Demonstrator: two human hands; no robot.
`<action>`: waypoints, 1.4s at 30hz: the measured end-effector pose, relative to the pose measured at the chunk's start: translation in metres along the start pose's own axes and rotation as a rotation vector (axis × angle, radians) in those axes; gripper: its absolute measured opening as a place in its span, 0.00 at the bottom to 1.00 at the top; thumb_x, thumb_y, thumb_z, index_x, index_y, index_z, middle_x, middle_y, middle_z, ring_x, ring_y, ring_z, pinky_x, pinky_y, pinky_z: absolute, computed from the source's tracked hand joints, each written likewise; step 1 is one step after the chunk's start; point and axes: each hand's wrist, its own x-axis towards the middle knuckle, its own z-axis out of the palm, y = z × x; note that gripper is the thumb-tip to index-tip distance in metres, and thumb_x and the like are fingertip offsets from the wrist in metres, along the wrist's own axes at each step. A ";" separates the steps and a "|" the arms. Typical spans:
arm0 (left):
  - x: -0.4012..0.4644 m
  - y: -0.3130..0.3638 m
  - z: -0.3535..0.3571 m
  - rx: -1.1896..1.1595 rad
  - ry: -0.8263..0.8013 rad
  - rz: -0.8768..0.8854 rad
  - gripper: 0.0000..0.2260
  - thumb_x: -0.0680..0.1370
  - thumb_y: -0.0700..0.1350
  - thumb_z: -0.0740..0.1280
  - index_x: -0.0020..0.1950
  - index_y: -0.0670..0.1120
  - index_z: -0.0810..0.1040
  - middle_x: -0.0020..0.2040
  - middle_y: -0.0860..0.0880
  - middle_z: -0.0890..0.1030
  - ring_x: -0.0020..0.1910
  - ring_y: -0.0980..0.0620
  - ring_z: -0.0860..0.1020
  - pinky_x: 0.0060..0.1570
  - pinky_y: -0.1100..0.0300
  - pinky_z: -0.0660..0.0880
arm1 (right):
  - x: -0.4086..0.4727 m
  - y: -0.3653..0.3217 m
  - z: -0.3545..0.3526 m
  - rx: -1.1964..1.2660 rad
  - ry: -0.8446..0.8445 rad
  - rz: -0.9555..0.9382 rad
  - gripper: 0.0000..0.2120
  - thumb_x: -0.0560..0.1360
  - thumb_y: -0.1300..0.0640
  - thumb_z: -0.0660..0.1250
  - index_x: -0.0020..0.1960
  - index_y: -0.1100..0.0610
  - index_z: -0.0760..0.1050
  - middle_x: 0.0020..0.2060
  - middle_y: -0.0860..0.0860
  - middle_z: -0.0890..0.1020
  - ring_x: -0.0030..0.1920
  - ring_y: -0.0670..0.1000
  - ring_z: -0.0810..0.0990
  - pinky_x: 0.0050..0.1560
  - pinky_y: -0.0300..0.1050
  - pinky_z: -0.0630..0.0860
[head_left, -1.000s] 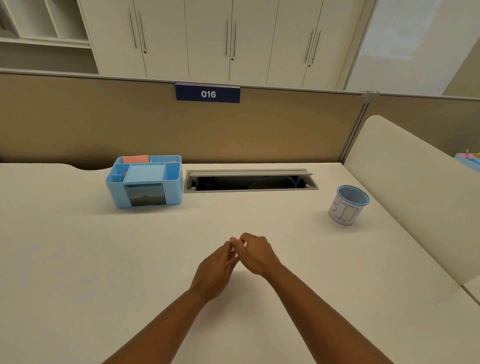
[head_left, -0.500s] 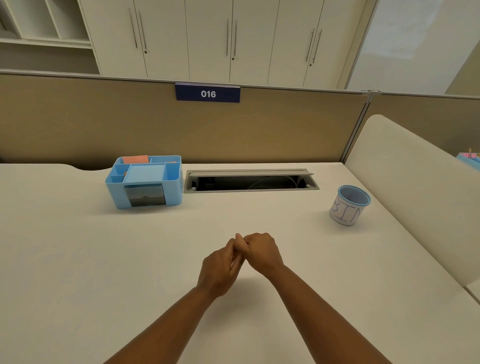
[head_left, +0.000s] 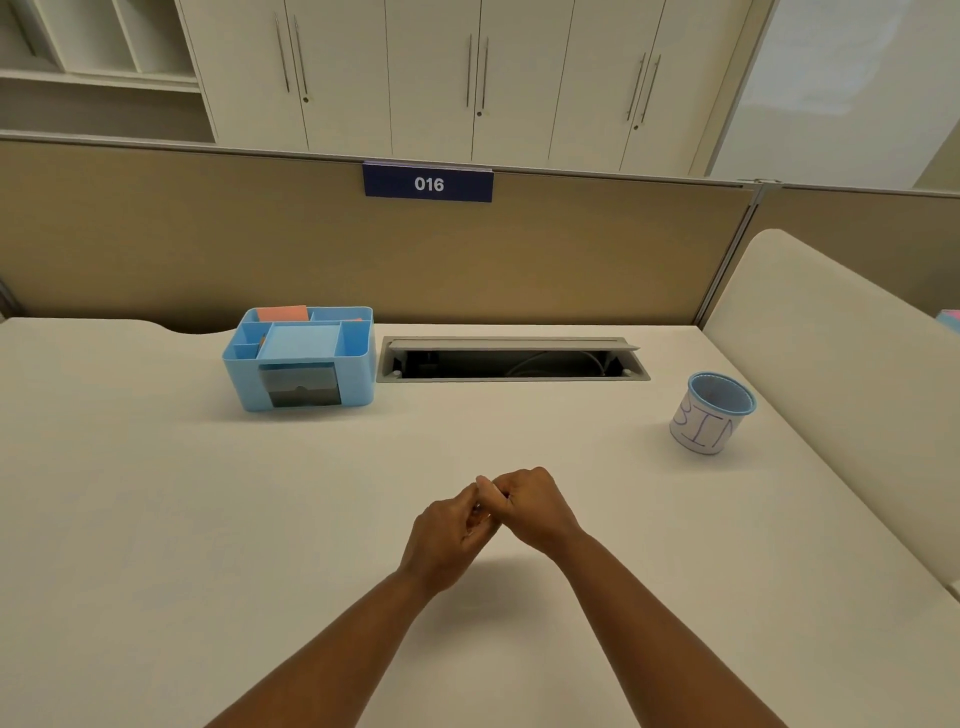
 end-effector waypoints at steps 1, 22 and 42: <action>0.000 0.000 0.001 -0.019 -0.012 -0.002 0.08 0.77 0.48 0.62 0.51 0.45 0.75 0.23 0.56 0.68 0.25 0.58 0.70 0.28 0.65 0.61 | 0.000 0.000 -0.001 -0.002 0.001 0.004 0.27 0.72 0.45 0.56 0.29 0.68 0.71 0.23 0.56 0.69 0.26 0.50 0.65 0.30 0.43 0.63; 0.011 -0.025 0.000 -0.265 -0.039 -0.117 0.04 0.77 0.47 0.61 0.45 0.51 0.67 0.35 0.54 0.71 0.33 0.57 0.68 0.38 0.64 0.68 | 0.007 0.002 -0.019 0.434 0.016 0.228 0.15 0.75 0.47 0.64 0.42 0.58 0.79 0.35 0.49 0.78 0.32 0.46 0.73 0.30 0.37 0.70; 0.016 -0.044 -0.006 -0.230 0.292 -0.260 0.12 0.69 0.44 0.73 0.50 0.45 0.78 0.47 0.48 0.82 0.44 0.49 0.78 0.42 0.65 0.71 | -0.006 0.051 0.023 0.010 0.155 0.247 0.11 0.70 0.47 0.70 0.51 0.47 0.81 0.54 0.47 0.83 0.58 0.48 0.76 0.56 0.44 0.71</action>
